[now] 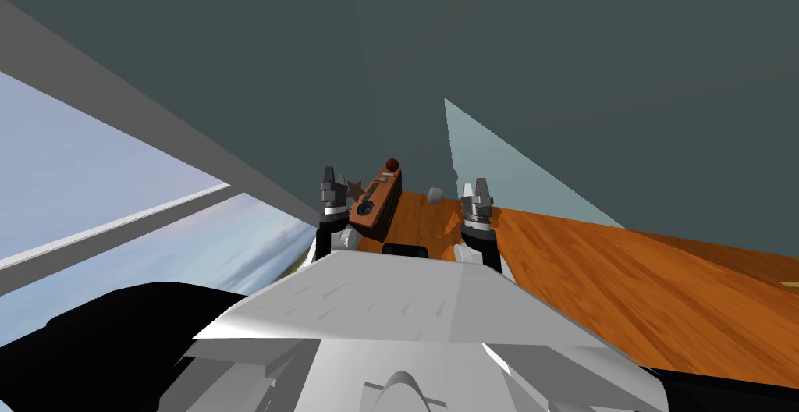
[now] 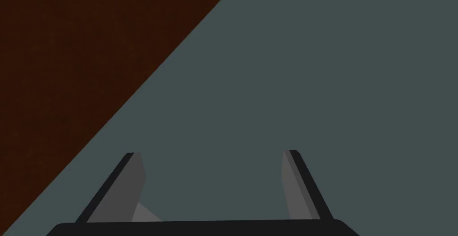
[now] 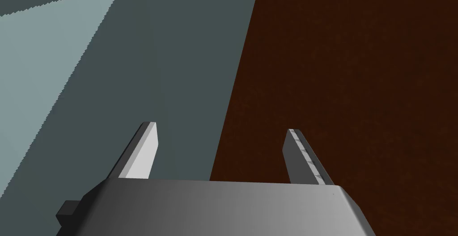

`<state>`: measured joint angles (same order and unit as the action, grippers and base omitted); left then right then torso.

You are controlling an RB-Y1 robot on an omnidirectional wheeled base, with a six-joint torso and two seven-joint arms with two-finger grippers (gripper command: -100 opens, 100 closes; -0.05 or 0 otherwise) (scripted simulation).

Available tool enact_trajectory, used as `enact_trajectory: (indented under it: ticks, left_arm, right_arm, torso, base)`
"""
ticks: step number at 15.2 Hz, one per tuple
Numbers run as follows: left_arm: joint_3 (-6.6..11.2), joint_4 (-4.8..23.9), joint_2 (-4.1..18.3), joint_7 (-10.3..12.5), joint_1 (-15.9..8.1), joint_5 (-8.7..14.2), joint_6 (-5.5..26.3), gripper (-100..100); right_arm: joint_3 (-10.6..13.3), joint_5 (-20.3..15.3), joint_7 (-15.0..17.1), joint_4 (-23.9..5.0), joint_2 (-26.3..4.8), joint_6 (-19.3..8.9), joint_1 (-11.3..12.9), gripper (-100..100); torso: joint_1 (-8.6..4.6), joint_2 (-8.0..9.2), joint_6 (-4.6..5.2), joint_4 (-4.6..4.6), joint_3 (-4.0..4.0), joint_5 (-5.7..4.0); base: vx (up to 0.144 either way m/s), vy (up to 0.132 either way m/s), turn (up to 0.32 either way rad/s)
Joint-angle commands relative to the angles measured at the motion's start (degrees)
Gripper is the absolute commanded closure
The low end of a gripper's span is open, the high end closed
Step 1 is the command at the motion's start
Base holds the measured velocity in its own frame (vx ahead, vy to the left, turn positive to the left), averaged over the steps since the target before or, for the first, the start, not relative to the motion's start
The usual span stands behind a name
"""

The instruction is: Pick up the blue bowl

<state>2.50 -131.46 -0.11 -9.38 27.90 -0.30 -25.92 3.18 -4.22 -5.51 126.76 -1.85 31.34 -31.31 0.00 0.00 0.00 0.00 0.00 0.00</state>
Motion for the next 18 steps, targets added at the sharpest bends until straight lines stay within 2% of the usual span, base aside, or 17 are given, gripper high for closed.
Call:
enact_trajectory:
  ticks: [1,5,6,7,8,9,10,11,12,13,14,15,16,18]
  left_arm:
    - [0.08,0.65,1.95,0.07,-0.18,0.03,0.25,-100]
    - [0.57,4.56,7.26,0.49,-1.29,0.18,1.72,-100]
    - [0.57,4.56,7.26,0.49,-1.29,0.18,1.72,-100]
    - [0.75,6.02,8.42,0.65,-1.70,0.24,2.27,-100]
    - [0.75,6.02,8.42,0.65,-1.70,0.24,2.27,-100]
    - [0.95,7.64,9.50,0.82,-2.17,0.31,2.88,-100]
    - [0.95,7.64,9.50,0.82,-2.17,0.31,2.88,-100]
    - [1.16,9.13,10.50,1.01,-2.68,0.38,3.55,-100]
    - [1.16,9.42,10.50,1.01,-2.68,0.38,3.55,-100]
    - [1.40,11.26,11.43,1.22,-3.23,0.46,4.28,-100]
    - [1.40,11.35,11.43,1.22,-3.23,0.46,4.28,-100]
    - [1.64,13.40,12.28,1.44,-3.83,0.54,5.05,-100]
    - [1.64,13.40,12.28,1.44,-3.83,0.54,5.05,-100]
    - [2.15,17.07,13.77,1.92,-5.13,0.74,6.75,-100]
  right_arm:
    - [0.00,0.00,0.00,0.00,0.00,0.00,0.00,0]
    - [0.00,0.00,0.00,0.00,0.00,0.00,0.00,0]
    - [0.00,0.00,0.00,0.00,0.00,0.00,0.00,0]
    - [0.00,0.00,0.00,0.00,0.00,0.00,0.00,0]
    - [0.00,0.00,0.00,0.00,0.00,0.00,0.00,0]
    - [0.00,0.00,0.00,0.00,0.00,0.00,0.00,0]
    - [0.00,0.00,0.00,0.00,0.00,0.00,0.00,0]
    - [0.00,0.00,0.00,0.00,0.00,0.00,0.00,0]
    - [0.00,0.00,0.00,0.00,0.00,0.00,0.00,0]
    - [0.00,0.00,0.00,0.00,0.00,0.00,0.00,0]
    - [0.00,0.00,0.00,0.00,0.00,0.00,0.00,0]
    - [0.00,0.00,0.00,0.00,0.00,0.00,0.00,0]
    - [0.00,0.00,0.00,0.00,0.00,0.00,0.00,0]
    - [0.00,0.00,0.00,0.00,0.00,0.00,0.00,0]
  torso:
    - [0.00,0.00,0.00,0.00,0.00,0.00]
    - [0.05,0.01,0.01,0.00,0.00,0.01]
    - [0.06,0.01,0.00,0.00,0.00,0.01]
    - [0.06,0.01,0.00,0.00,0.00,0.02]
    - [0.05,0.01,0.00,0.00,0.00,0.01]
    - [0.05,0.01,0.00,0.00,0.01,0.01]
    - [0.04,0.01,0.00,0.00,0.00,0.01]
    - [0.04,0.01,0.00,0.00,0.00,0.01]
    - [0.05,0.00,0.01,0.00,0.00,0.01]
    - [0.05,0.00,0.00,0.00,0.00,0.01]
    - [0.05,0.00,0.00,0.00,0.00,0.02]
    - [0.05,0.00,0.00,0.00,0.00,0.02]
    - [0.05,0.00,0.01,0.00,0.00,0.01]
    - [0.05,0.00,0.01,0.00,-0.01,0.02]
  base:
    - [0.000,0.000,0.000]
    - [-0.004,0.004,-0.015]
    - [-0.005,0.007,-0.013]
    - [-0.006,0.006,-0.015]
    - [-0.005,0.004,-0.013]
    - [-0.004,0.004,-0.016]
    - [-0.004,0.004,-0.012]
    - [-0.004,0.004,-0.014]
    - [-0.003,0.004,-0.018]
    - [-0.004,0.004,-0.023]
    - [-0.004,0.005,-0.014]
    - [-0.004,0.005,-0.018]
    - [-0.003,0.006,-0.018]
    - [-0.004,0.007,-0.029]
